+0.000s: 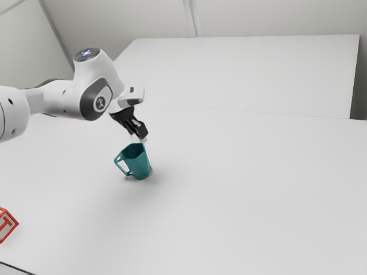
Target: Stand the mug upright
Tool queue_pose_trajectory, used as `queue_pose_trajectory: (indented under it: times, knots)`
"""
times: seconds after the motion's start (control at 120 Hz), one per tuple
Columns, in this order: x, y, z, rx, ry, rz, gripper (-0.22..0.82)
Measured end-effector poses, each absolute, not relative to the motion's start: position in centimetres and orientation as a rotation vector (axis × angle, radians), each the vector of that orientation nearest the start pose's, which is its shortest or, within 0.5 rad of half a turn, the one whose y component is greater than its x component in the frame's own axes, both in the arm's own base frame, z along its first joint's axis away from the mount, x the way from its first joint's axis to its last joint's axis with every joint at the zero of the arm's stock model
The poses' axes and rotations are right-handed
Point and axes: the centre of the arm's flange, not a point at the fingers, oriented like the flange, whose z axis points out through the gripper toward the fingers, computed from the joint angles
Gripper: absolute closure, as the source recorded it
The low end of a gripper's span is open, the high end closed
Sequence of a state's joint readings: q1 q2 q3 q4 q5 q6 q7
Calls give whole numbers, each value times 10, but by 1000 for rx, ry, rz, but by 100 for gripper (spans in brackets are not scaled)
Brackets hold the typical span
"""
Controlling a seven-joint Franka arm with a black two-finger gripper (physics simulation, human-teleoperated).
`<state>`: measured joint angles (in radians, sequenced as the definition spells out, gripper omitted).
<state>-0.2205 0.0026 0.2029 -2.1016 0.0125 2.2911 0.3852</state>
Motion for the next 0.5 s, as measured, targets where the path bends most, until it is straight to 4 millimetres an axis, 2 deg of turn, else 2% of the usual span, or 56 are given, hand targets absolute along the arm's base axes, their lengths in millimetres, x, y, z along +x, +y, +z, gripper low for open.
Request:
queue_pose_trajectory:
  times: [0.142, 0.308, 0.392, 0.5]
  knots:
    - [589, -10, 492, -3002, 619, -333, 20]
    - [609, -22, 540, -3014, 622, -298, 9]
    - [613, -28, 556, -3039, 618, -250, 6]
    - [613, -20, 558, -3101, 569, -168, 4]
